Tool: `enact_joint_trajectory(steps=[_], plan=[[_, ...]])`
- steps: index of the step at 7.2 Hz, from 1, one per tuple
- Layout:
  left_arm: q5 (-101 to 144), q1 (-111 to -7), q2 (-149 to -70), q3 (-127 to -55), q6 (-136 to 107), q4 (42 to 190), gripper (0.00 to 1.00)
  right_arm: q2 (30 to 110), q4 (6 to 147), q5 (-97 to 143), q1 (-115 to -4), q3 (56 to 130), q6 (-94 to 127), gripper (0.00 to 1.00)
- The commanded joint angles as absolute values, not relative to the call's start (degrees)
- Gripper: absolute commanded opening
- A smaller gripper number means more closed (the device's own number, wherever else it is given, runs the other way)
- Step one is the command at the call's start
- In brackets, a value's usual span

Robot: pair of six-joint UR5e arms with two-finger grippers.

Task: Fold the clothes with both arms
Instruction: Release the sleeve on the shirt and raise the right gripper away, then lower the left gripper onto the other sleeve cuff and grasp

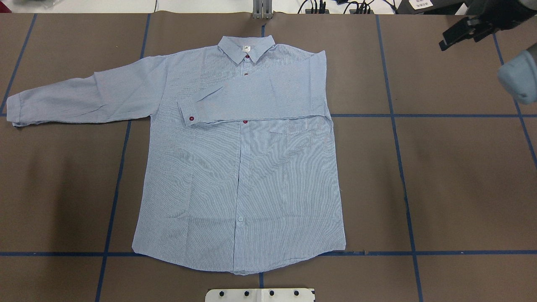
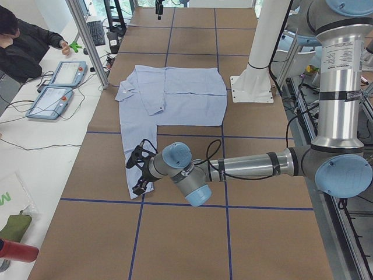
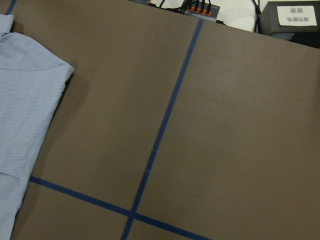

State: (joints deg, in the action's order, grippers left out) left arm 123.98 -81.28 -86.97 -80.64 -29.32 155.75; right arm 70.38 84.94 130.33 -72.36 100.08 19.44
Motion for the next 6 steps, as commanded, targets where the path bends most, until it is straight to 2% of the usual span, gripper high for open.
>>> enact_joint_trajectory(steps=[1,2,4,6], plan=[[113.68,-71.59,-89.8,-69.16,-43.89,170.52,1.0,79.16,84.29,132.89,-78.2,104.57,17.58,1.0],[111.55,-69.11,-92.61,-63.08,-48.47,176.51,0.96,80.49,84.2,132.8,-78.66,105.72,17.58,1.0],[111.09,-67.07,-93.16,-60.13,-54.13,179.81,0.88,80.95,84.29,132.8,-78.66,106.87,18.19,1.0],[109.09,-65.84,-93.25,-57.83,-56.67,183.68,0.87,81.04,84.2,132.8,-78.66,106.88,18.19,1.0]])
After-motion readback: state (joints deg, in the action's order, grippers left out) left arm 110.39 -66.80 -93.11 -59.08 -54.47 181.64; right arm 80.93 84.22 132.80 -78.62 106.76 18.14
